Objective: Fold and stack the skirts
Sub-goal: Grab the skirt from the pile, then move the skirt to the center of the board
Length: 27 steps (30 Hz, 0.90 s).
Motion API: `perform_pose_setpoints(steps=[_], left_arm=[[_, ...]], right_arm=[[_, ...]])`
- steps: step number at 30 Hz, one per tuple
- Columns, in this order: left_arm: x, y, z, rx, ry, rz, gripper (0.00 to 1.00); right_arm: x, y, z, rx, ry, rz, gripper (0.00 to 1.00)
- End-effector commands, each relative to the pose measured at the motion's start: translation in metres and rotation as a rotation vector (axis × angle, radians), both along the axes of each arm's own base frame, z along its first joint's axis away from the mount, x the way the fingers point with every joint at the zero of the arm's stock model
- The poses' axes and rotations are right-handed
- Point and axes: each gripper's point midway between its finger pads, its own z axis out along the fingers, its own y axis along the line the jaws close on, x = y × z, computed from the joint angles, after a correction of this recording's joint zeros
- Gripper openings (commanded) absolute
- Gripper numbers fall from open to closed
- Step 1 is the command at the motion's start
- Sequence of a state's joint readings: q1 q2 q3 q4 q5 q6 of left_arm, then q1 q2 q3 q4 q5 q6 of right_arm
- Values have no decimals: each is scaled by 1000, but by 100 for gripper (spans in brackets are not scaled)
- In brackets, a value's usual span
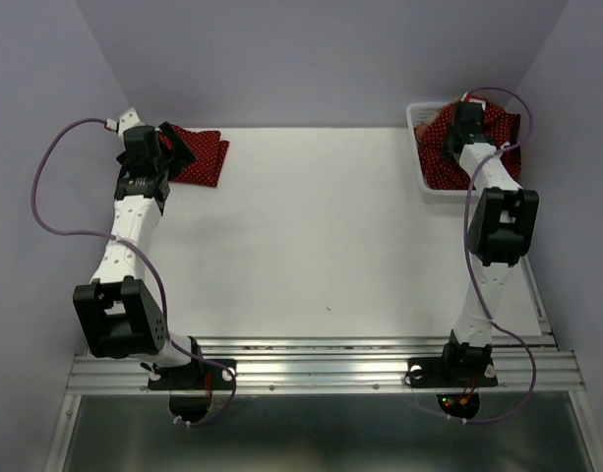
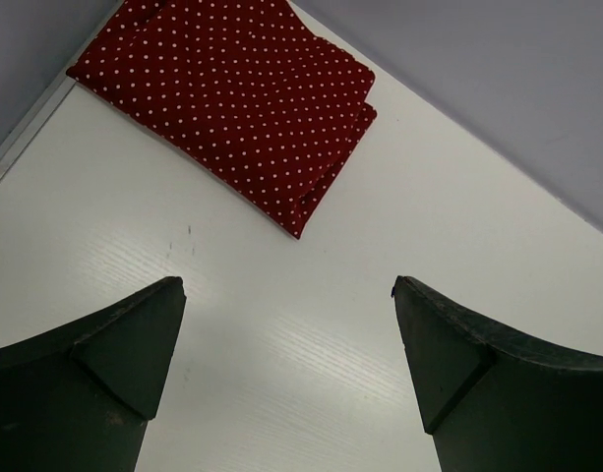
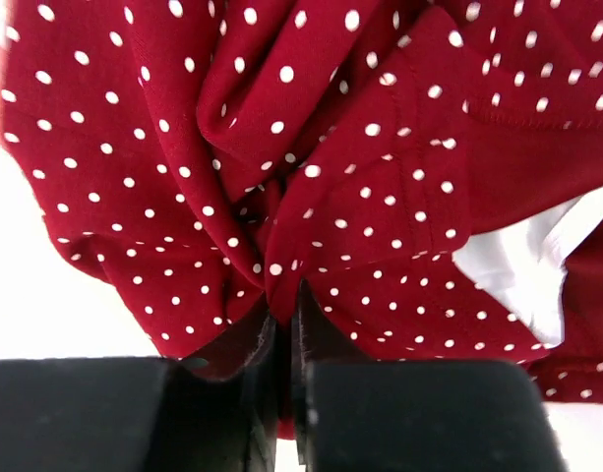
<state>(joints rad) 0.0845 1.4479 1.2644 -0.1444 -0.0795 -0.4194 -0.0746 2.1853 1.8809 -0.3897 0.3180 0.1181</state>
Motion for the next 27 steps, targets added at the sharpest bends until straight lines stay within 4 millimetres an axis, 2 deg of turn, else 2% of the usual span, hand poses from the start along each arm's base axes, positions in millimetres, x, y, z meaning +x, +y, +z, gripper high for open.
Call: perform_pose_setpoints(steps=[1,4,5,7,8,11,12,14,15,16,17,18,19,20,22,24,25,27], left_arm=[[-2,-3,36,-16,-118,5,99],[-4,-6,36,-30,-127,1,99],[-4,-7,36,-34,-129,0,99],[-7,-9,37,-43,-137,-1,99],[-9,-11,35,-48,-133,-6,99],[-12,-18,39,-72,-163,-35,99],[-14,-21,33,-81,-156,-48,99],[-17,-33,31,-113,-165,-104,98],[-16,-36,29,-117,-176,-118,99],[-16,-39,28,-124,-180,-136,99],[-16,-40,24,-130,-171,-138,99],[-16,-41,23,-134,-170,-143,99],[-15,-42,20,-137,-162,-152,99],[-15,-46,19,-146,-158,-173,99],[-13,-54,18,-159,-160,-215,99],[-13,-56,17,-163,-160,-226,99],[-13,-57,16,-170,-154,-228,99],[-13,-60,15,-183,-145,-242,99]], right_arm=[[16,8,100,-33,-211,77,3],[6,4,136,-72,-269,65,1],[-3,0,162,-99,-308,54,1],[-13,0,190,-114,-355,57,1],[-23,1,218,-144,-398,74,1],[-38,13,255,-158,-464,155,1],[-48,17,278,-158,-509,173,1],[-56,38,297,-122,-558,284,1],[-66,47,317,-111,-605,325,1],[-70,57,326,-84,-631,368,1],[-75,80,332,-38,-645,489,2],[-81,92,342,-16,-662,547,2],[-89,104,361,14,-701,600,2],[-97,133,366,64,-706,726,2],[-110,166,387,122,-746,857,2],[-126,212,398,171,-760,1000,2],[-131,226,406,172,-776,1034,2],[-142,249,433,165,-842,1084,1]])
